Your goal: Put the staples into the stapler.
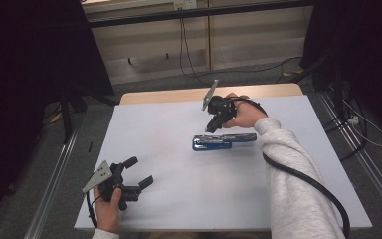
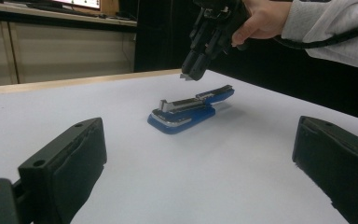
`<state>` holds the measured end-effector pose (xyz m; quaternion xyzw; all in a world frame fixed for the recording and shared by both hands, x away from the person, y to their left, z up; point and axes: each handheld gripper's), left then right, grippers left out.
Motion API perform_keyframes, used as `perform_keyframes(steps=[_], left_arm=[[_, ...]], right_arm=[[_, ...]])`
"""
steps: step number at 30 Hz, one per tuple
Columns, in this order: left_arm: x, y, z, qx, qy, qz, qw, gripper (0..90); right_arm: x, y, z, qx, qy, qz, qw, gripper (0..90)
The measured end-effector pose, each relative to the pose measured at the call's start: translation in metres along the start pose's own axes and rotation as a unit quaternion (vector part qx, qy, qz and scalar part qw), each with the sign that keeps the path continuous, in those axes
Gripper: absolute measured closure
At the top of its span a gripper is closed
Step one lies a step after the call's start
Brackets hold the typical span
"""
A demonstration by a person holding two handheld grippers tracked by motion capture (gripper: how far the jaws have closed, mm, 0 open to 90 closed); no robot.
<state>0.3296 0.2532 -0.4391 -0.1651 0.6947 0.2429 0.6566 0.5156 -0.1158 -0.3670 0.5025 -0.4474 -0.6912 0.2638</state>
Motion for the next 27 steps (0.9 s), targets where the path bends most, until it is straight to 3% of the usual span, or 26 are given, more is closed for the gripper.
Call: perform_keyframes(steps=[27], left_arm=[[0.001, -0.001, 0.000, 0.003, -0.006, 0.017, 0.9998, 3.1]], right_arm=[[-0.011, -0.011, 0.001, -0.005, -0.002, -0.004, 1.0000, 78.7]])
Point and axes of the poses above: each handheld gripper's, and its own axes: y roughly backward along the jaws, x roughly out of its underside, z roughly to its left, and after that the axes turned 9 degrees about -y, right-handed
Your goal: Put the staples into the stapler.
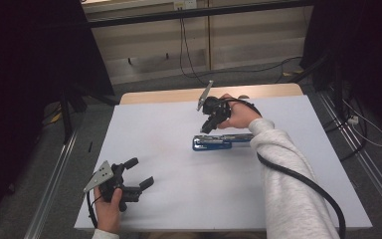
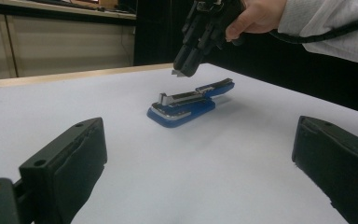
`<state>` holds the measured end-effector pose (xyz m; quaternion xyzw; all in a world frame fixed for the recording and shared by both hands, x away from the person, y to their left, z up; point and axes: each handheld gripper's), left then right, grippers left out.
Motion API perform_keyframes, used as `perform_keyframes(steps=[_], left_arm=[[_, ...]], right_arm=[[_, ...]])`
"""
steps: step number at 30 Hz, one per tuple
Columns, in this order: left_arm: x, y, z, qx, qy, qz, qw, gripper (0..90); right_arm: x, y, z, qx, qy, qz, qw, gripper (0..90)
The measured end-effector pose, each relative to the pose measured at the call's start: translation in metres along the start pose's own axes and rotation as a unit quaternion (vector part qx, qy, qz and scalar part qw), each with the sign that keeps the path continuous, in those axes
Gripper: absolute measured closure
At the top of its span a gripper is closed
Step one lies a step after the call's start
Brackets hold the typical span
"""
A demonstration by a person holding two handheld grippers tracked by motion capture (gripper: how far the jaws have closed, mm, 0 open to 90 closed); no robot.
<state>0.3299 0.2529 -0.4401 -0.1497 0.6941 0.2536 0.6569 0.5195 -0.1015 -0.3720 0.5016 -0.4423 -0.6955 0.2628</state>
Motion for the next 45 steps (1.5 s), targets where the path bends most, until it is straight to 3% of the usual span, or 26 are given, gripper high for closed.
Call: perform_keyframes(steps=[45], left_arm=[[0.000, 0.000, 0.000, -0.001, 0.001, 0.005, 1.0000, 3.5]], right_arm=[[-0.017, -0.013, 0.002, -0.011, 0.010, -0.002, 0.9999, 78.7]])
Point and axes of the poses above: each handheld gripper's, and its own axes: y roughly backward along the jaws, x roughly out of its underside, z roughly to its left, and after that the axes turned 9 degrees about -y, right-handed
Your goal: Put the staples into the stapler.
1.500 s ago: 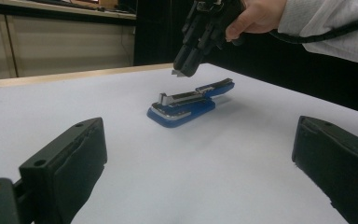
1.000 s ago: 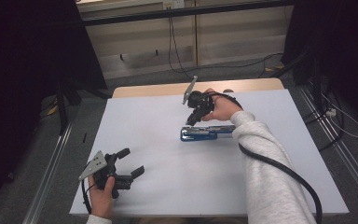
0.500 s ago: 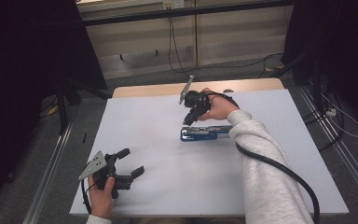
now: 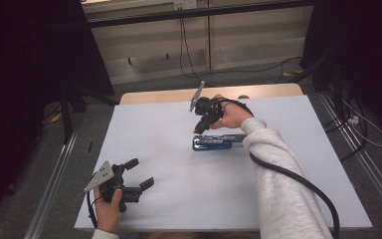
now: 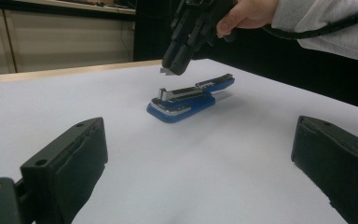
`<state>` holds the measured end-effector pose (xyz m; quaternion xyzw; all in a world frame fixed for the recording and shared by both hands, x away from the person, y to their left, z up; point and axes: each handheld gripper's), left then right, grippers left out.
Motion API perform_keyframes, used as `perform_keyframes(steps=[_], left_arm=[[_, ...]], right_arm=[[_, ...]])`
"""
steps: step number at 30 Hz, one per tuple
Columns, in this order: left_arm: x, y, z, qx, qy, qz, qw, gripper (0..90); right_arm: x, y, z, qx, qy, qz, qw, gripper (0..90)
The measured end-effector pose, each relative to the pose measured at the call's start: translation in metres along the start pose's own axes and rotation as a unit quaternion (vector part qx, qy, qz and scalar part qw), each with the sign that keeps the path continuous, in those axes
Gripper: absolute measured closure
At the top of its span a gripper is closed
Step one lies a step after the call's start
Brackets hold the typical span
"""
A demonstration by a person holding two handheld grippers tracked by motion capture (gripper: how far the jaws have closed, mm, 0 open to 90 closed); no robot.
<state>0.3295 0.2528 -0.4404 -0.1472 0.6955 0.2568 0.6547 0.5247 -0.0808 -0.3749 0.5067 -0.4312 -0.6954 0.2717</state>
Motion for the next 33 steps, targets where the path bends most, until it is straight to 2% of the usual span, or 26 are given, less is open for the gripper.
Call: perform_keyframes(steps=[13, 33], left_arm=[[0.000, 0.000, -0.001, 0.002, 0.002, 0.000, 1.0000, 3.5], [0.000, 0.001, 0.000, 0.002, 0.002, 0.000, 1.0000, 3.5]], right_arm=[[0.004, -0.011, 0.000, -0.004, 0.002, 0.008, 1.0000, 78.8], [0.008, -0.018, -0.002, -0.005, 0.011, 0.018, 0.9998, 78.7]])
Point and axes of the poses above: each handheld gripper's, and its own axes: y roughly backward along the jaws, x roughly out of its underside, z roughly to its left, and after that the axes turned 9 degrees about -y, right-handed
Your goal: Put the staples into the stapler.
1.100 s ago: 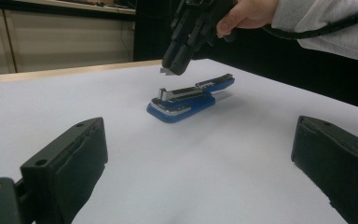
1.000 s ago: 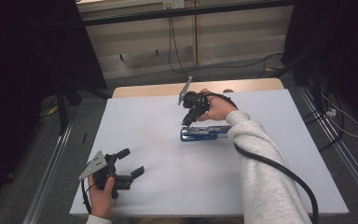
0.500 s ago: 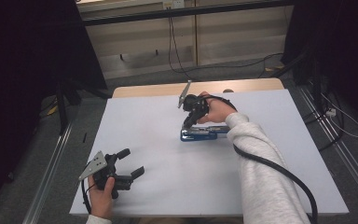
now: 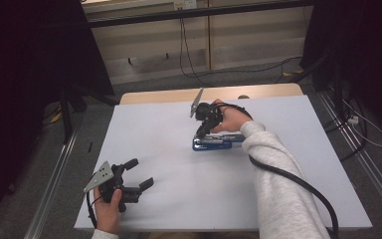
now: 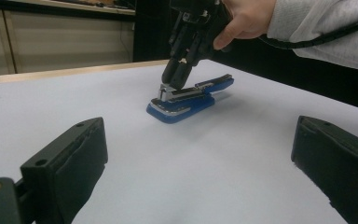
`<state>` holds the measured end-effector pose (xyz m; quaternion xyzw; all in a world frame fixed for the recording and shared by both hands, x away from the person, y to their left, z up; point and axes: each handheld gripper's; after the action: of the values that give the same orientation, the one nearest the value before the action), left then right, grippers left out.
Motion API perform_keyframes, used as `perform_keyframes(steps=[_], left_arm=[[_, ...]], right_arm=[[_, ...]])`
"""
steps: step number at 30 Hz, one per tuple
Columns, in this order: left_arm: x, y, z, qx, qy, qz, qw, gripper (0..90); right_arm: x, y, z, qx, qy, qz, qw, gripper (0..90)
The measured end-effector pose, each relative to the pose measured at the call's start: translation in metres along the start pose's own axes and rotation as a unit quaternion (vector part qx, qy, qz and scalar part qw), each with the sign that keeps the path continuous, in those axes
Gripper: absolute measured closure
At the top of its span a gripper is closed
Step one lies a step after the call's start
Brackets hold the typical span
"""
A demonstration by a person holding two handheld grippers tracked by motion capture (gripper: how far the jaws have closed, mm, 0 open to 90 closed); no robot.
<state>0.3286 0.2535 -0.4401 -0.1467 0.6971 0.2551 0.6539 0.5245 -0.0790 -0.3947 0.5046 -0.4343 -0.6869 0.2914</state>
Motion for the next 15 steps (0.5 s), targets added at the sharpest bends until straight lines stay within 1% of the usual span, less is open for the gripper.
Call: perform_keyframes(steps=[5, 7, 15], left_arm=[[0.0000, 0.0000, 0.0003, -0.002, -0.002, 0.000, 1.0000, 3.5], [0.0000, 0.0000, 0.0001, -0.001, -0.001, 0.000, 1.0000, 3.5], [0.0002, -0.0003, 0.0001, 0.001, 0.000, 0.002, 1.0000, 3.5]], right_arm=[[-0.0002, -0.0008, 0.0006, 0.000, 0.002, 0.002, 1.0000, 78.7], [0.0000, -0.0013, 0.0006, 0.000, 0.006, 0.000, 1.0000, 78.7], [0.0013, -0.0028, 0.0007, 0.001, 0.004, 0.000, 1.0000, 78.7]])
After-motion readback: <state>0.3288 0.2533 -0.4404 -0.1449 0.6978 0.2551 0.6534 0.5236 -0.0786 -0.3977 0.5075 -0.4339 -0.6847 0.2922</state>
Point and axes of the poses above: each handheld gripper's, and its own axes: y roughly backward along the jaws, x roughly out of its underside, z roughly to its left, and after that the axes turned 9 degrees about -y, right-handed
